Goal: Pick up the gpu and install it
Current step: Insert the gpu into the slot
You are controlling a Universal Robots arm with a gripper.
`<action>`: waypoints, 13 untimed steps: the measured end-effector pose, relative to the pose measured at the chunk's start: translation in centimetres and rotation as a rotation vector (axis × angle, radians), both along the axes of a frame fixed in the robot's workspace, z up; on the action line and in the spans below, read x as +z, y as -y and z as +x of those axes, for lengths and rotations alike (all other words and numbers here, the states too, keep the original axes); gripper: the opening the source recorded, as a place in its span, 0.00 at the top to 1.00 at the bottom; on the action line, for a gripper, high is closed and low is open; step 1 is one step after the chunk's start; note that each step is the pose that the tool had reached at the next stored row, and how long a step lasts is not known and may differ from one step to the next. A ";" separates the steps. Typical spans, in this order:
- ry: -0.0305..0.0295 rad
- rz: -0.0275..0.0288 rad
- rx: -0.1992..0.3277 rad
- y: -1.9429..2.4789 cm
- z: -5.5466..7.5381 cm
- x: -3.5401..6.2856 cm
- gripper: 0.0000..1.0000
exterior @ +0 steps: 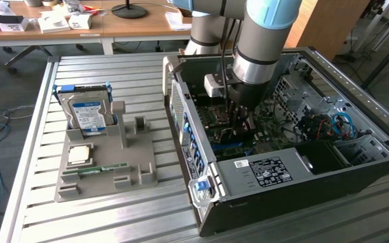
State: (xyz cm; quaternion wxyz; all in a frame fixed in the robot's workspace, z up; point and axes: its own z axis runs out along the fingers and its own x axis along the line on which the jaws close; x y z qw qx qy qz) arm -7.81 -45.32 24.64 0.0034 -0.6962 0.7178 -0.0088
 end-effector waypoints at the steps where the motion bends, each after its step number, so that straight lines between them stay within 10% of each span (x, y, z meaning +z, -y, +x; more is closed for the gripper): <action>1: 0.0006 0.0000 0.000 0.00 -0.1 0.00 0.74; 13: 0.0006 0.0000 0.001 0.00 0.0 0.07 0.74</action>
